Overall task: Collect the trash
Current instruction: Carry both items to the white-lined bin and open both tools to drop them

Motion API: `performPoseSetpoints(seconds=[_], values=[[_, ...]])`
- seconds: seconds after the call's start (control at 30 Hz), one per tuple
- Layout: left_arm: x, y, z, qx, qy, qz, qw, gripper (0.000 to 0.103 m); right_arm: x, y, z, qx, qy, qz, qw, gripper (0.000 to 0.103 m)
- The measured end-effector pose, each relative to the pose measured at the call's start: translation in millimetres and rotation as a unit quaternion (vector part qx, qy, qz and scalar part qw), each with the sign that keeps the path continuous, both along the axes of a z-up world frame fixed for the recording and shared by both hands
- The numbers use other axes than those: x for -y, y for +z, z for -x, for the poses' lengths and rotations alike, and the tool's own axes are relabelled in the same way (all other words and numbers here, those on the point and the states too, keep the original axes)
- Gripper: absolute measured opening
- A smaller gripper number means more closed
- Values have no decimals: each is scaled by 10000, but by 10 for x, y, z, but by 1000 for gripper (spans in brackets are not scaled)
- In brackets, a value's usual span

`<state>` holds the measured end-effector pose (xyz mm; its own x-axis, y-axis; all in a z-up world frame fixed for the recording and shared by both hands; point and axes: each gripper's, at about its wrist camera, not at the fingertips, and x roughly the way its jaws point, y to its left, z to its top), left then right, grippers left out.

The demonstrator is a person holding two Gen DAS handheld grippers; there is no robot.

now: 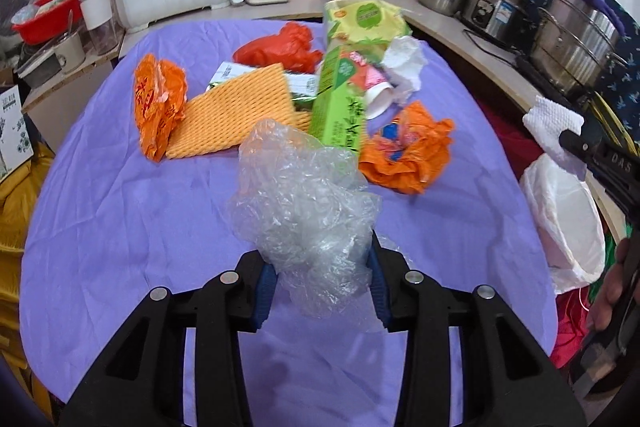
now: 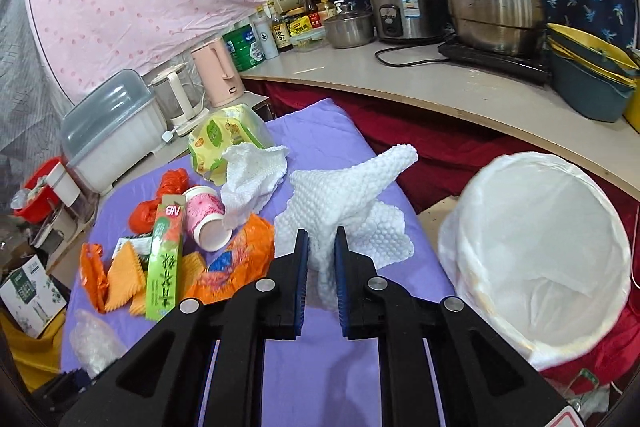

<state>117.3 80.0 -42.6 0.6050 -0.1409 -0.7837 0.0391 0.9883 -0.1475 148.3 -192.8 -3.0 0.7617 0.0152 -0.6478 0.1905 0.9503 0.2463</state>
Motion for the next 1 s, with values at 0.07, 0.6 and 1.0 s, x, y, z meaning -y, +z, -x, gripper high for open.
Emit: performPoseSetpoints(seconds=[0.07, 0.6, 1.0], values=[[84, 59, 75, 76, -91, -25, 9999, 38, 34, 9, 146, 17, -30, 14, 10000, 12], [1192, 390, 448, 500, -1180, -270, 9914, 38, 692, 24, 1096, 133, -671, -34, 9976, 12], [2417, 455, 293, 463, -2350, -162, 9707, 38, 1429, -94, 1421, 138, -1604, -67, 9869, 12]])
